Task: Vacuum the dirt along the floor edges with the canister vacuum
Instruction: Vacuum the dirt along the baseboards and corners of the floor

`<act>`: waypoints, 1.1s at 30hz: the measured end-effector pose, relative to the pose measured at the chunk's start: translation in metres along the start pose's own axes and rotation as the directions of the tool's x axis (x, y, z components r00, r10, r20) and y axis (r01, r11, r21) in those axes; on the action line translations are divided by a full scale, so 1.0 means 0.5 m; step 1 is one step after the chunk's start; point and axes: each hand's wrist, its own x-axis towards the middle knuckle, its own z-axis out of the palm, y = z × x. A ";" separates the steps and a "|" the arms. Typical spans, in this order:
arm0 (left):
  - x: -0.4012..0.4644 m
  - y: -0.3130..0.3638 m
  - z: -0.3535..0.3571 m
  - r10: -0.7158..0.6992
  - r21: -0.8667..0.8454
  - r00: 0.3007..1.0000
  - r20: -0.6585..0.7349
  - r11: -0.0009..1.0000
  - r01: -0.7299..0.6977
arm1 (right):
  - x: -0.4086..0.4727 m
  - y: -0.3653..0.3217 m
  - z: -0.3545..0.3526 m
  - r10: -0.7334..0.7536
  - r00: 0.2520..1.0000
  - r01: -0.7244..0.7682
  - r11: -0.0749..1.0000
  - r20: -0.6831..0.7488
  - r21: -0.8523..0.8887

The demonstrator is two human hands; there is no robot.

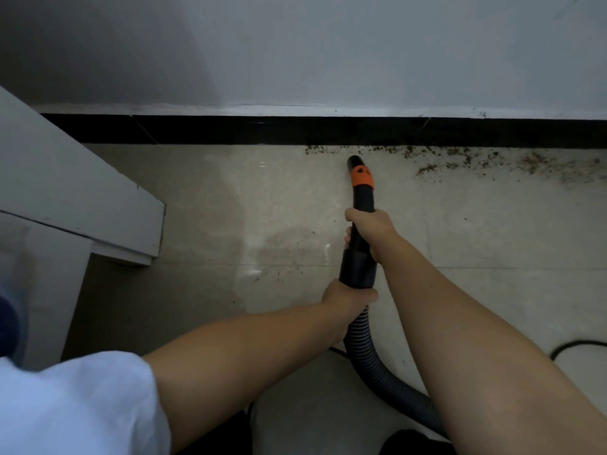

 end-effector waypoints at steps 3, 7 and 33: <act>0.005 0.020 0.028 0.000 0.020 0.999 0.043 1.000 -0.001 | 0.010 -0.009 -0.038 -0.003 0.999 0.003 1.000 -0.047 0.013; 0.019 0.052 0.037 -0.006 0.046 0.998 0.069 0.999 0.002 | 0.027 -0.030 -0.058 -0.003 0.997 0.005 1.000 -0.073 0.022; 0.018 0.004 -0.131 0.001 -0.169 0.985 -0.170 0.985 -0.030 | 0.012 -0.018 0.174 -0.023 0.988 0.034 0.997 0.152 -0.071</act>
